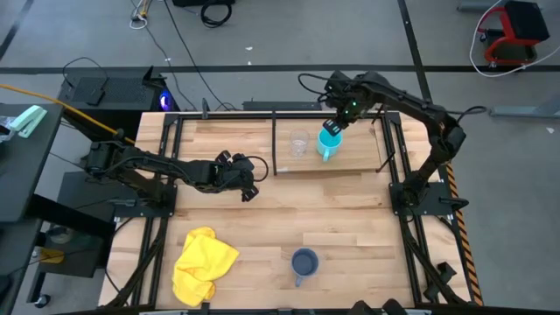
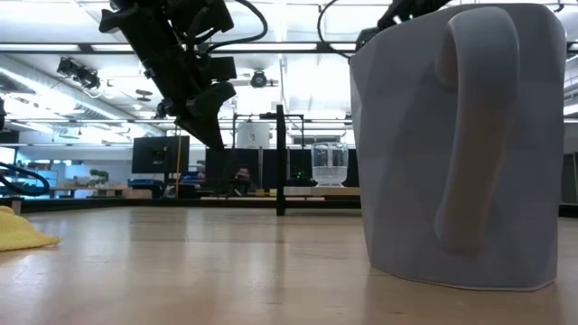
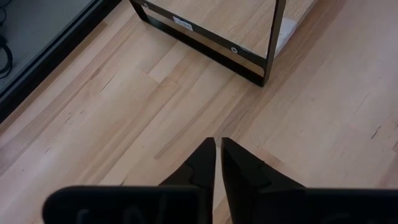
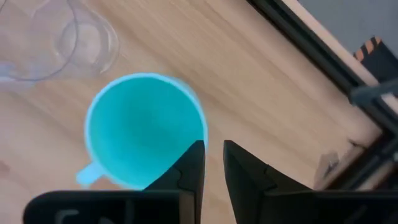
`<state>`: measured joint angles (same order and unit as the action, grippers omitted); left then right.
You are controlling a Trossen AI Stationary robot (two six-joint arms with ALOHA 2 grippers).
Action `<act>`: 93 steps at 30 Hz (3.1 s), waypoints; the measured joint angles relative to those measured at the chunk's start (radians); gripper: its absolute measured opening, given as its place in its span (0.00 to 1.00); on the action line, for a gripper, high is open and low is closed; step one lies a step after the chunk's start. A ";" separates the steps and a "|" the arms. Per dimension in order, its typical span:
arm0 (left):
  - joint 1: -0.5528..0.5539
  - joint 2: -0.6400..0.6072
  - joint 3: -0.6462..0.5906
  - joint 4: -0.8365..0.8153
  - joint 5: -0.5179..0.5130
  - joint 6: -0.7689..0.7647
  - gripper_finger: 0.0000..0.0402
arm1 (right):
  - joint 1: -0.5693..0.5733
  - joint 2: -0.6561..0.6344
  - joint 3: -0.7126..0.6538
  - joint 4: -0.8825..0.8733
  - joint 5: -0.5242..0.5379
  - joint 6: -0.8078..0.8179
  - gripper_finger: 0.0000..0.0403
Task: Stack small to large cups/mugs on shelf
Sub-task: Put the blue mug on the shelf
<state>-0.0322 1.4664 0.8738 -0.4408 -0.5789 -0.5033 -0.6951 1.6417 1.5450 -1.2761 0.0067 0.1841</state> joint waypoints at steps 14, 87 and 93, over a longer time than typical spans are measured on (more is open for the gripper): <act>0.000 0.000 0.000 0.000 0.000 0.018 0.06 | 0.485 -0.108 0.054 -0.149 0.005 0.318 0.17; 0.000 0.001 0.000 0.014 0.000 -0.010 0.09 | 1.207 0.269 0.051 0.229 0.044 0.653 0.22; 0.000 0.001 0.000 0.015 0.000 -0.010 0.07 | 1.197 0.268 0.037 0.242 0.044 0.653 0.22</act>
<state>-0.0326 1.4673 0.8738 -0.4259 -0.5789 -0.5129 0.5015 1.9095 1.5822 -1.0342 0.0509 0.8374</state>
